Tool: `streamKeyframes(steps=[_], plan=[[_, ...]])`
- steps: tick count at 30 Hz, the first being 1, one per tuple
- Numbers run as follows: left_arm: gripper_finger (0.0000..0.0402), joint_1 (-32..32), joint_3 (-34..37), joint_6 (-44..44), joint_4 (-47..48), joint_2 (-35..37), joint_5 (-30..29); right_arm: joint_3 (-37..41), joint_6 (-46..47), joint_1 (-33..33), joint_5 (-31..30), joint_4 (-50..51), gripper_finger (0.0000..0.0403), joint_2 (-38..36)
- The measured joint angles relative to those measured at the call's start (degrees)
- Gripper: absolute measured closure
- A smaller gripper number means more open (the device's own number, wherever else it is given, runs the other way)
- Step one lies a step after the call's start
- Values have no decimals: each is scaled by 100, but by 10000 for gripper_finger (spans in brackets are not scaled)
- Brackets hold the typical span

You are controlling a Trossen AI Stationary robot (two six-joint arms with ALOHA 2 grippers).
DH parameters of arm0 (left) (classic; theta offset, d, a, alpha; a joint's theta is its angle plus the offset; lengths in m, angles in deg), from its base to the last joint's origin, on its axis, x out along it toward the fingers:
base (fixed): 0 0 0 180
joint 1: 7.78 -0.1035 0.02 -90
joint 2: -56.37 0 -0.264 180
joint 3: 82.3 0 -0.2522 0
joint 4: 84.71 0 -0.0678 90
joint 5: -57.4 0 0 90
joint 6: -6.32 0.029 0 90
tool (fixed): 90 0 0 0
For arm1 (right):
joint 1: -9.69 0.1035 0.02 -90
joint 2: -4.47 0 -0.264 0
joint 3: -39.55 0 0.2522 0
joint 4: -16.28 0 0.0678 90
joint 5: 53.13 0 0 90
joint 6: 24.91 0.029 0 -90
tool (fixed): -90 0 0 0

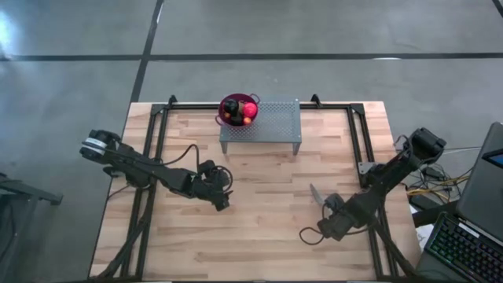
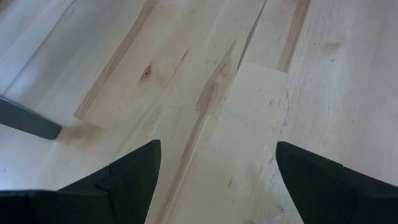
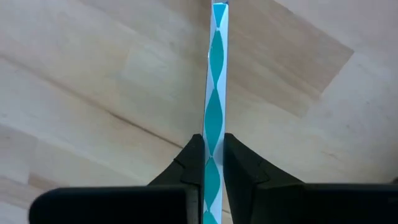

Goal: Pick & Place Fruit
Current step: Put the silver knife on the shelf

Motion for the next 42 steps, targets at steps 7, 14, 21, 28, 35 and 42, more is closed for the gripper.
streamKeyframes(steps=[7,14,21,28,35,42], plan=[[80,0,0,0,-11,0,0,-7,83,106,-22,15,375,-62],[80,4,0,1,-9,0,0,-24,53,106,-28,31,375,-64],[80,4,0,2,-9,0,0,-275,-106,114,-269,241,375,-67],[80,2,0,0,-7,0,0,-832,-134,184,-541,1128,376,-73],[80,2,1,0,-7,0,0,-1401,-159,256,-988,1694,376,-73],[80,2,1,-47,-6,0,0,-1811,-279,253,-1250,1895,376,-73]])
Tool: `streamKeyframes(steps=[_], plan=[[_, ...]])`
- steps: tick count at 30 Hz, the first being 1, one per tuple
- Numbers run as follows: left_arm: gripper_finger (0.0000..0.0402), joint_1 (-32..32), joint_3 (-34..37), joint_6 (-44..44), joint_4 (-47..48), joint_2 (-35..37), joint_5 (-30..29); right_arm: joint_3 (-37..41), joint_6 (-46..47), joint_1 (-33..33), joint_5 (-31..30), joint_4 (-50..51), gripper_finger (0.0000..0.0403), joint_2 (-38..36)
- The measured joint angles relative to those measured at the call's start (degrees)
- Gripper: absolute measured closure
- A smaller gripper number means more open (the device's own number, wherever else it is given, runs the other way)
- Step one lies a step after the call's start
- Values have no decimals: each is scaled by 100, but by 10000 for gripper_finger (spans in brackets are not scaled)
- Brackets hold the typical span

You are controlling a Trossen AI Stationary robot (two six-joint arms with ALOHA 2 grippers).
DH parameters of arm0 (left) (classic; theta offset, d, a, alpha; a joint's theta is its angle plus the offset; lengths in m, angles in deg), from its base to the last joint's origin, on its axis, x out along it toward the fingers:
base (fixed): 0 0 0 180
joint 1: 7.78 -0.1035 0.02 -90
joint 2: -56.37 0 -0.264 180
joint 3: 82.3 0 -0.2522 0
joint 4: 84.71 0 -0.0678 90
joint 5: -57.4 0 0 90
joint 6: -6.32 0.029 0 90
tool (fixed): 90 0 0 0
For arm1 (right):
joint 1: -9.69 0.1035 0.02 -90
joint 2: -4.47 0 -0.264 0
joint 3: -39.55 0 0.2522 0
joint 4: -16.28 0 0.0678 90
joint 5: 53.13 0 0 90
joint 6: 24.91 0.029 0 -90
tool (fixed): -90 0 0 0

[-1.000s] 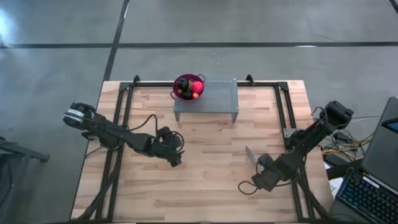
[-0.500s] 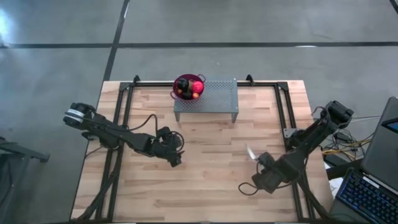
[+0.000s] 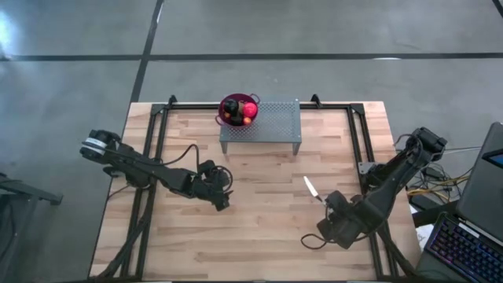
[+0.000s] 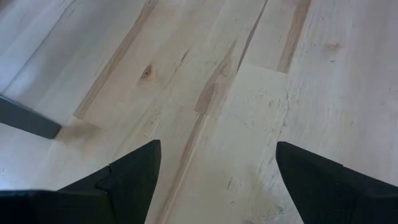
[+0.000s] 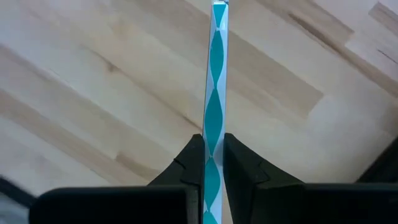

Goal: Pick & Place Fruit
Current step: Put the silver knife on the shelf

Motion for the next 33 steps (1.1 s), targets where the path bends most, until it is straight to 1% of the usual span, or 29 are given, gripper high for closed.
streamKeyframes(steps=[3,7,12,15,25,29,33], plan=[[80,-4,1,-14,1,0,0,-220,-91,-63,-170,284,376,0],[80,-4,1,-145,-1,0,0,-546,-276,-309,-416,757,376,0],[80,-4,0,-224,0,0,0,-850,-878,-832,-427,995,376,-17],[80,-4,1,-226,-1,0,0,-888,-1310,-1255,-429,1026,376,-108],[80,-2,0,-226,0,0,0,-857,-2541,-3062,-353,844,376,-959],[80,-2,0,-226,-1,0,0,-857,-3154,-4009,22,397,376,-1209],[80,2,1,-226,2,0,0,-855,-3807,-4920,486,-354,376,-1213]])
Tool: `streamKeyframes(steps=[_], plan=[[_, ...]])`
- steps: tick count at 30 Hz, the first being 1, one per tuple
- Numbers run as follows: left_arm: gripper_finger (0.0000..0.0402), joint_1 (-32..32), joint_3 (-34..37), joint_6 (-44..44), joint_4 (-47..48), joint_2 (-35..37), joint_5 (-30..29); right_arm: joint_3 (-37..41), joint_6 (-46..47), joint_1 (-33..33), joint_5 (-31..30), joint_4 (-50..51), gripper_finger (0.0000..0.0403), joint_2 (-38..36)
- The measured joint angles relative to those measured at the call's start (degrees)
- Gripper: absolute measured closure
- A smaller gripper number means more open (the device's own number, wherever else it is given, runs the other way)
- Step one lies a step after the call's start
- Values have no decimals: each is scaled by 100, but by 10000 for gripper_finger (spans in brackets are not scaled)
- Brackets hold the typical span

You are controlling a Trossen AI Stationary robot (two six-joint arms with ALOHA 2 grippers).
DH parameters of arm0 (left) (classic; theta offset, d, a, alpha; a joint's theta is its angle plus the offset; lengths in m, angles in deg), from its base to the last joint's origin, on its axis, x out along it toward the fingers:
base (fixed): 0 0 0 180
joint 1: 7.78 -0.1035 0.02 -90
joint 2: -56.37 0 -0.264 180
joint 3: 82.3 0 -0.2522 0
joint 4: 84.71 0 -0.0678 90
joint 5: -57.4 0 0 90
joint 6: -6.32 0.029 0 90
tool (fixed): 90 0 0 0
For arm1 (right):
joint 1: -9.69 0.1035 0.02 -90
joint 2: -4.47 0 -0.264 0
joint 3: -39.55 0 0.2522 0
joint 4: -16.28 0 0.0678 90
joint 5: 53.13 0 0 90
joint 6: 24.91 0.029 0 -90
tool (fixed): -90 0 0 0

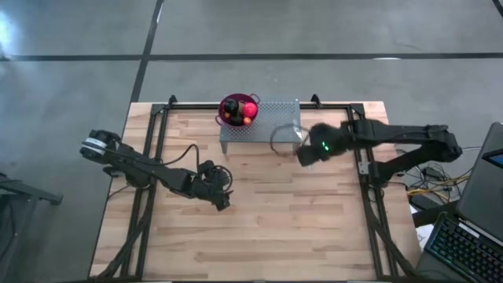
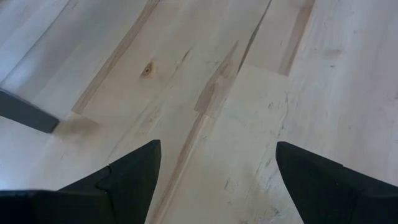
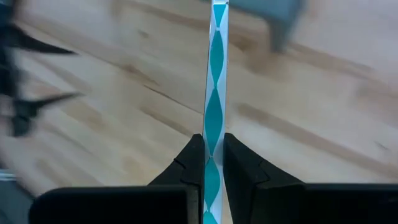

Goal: Pick & Place Fruit
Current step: Put the silver knife on the shelf

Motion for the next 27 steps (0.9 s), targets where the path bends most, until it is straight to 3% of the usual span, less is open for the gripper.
streamKeyframes(steps=[5,10,27], plan=[[80,0,-2,33,-3,0,0,-63,-555,-1011,646,-923,376,318],[80,0,-1,29,1,0,0,-481,-718,-1665,724,-909,376,787],[80,-2,-2,46,0,0,0,-1937,-1075,-2194,959,-118,376,2751]])
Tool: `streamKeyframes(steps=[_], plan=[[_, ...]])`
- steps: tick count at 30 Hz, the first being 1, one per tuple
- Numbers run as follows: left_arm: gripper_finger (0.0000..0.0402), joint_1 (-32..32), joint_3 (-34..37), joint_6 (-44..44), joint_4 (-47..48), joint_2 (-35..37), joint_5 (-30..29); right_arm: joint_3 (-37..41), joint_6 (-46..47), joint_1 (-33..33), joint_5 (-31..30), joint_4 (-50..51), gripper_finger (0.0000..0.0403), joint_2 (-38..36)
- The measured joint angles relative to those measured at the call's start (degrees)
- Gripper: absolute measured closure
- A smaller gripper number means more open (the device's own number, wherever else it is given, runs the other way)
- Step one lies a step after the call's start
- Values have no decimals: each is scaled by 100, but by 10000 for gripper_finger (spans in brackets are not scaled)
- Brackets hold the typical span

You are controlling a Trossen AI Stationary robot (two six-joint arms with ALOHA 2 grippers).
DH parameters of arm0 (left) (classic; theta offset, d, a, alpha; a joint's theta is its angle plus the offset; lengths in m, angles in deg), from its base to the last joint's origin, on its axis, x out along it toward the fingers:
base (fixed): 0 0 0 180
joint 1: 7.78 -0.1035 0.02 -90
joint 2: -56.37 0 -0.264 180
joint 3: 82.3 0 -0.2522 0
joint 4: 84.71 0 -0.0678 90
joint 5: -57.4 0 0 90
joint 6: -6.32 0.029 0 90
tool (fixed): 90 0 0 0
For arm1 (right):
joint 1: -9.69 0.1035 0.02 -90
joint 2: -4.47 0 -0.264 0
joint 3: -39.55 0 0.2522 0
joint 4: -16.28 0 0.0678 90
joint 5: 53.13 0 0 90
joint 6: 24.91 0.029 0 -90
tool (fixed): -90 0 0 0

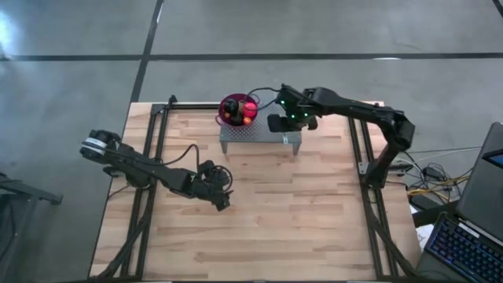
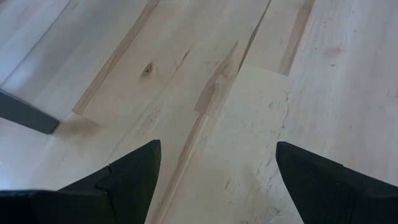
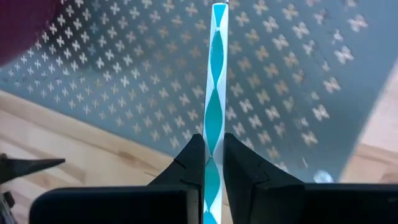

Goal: Pick & Place Fruit
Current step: Put the silver knife on the shelf

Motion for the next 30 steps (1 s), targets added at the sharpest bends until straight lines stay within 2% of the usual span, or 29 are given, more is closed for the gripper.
streamKeyframes(steps=[30], plan=[[80,-2,0,-2,1,0,0,8,-299,-216,75,-221,376,383]])
